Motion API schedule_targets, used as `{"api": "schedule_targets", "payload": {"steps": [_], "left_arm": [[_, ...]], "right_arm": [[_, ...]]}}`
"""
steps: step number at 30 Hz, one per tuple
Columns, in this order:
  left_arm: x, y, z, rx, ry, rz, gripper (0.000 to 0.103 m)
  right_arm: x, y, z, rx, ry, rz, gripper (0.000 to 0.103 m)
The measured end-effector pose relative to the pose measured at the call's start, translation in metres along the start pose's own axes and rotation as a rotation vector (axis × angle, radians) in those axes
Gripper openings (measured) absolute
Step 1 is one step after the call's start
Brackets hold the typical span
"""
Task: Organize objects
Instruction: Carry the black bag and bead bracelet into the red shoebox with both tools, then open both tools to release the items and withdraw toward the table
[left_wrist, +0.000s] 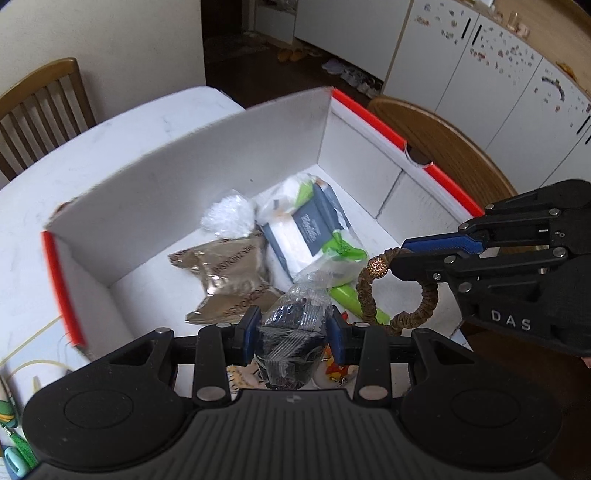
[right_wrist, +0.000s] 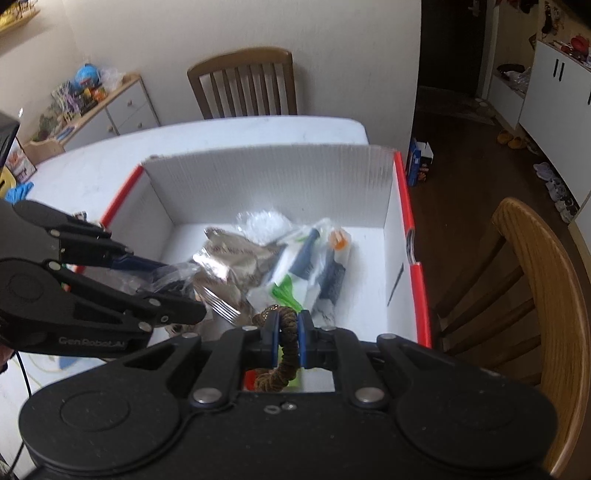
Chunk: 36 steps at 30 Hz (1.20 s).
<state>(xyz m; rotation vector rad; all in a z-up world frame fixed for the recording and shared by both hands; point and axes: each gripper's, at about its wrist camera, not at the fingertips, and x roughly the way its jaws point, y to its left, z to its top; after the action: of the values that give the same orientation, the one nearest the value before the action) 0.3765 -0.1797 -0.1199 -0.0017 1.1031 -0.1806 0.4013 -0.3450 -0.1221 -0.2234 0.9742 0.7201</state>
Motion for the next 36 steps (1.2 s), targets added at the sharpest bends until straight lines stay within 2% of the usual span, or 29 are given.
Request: {"api": "schedule_targets", "payload": {"steps": [14,20,23,25,27,36], "left_arm": [[0.043,-0.011,0.010,0.035,0.128,0.017,0.037],[0.051,-0.012,0.011,0.049,0.160,0.022,0.037],[0.051,-0.011,0.011,0.045,0.161,0.019,0.041],[0.048,-0.011,0.010,0.037,0.152,0.014,0.054],[0.044,-0.012,0.009,0.037,0.134,0.011,0.060],[0.018,-0.005,0.004,0.014,0.060,0.002,0.060]], "right_arm": [[0.020,-0.009,-0.005,-0.080,0.055,-0.002,0.010],[0.020,-0.014,-0.006,-0.081,0.066,0.011,0.014],[0.021,-0.016,-0.007,-0.072,0.065,0.022,0.016],[0.021,-0.017,-0.006,-0.069,0.065,0.029,0.018],[0.019,-0.018,-0.007,-0.068,0.062,0.033,0.018],[0.005,-0.020,-0.006,-0.050,0.030,0.052,0.018]]}}
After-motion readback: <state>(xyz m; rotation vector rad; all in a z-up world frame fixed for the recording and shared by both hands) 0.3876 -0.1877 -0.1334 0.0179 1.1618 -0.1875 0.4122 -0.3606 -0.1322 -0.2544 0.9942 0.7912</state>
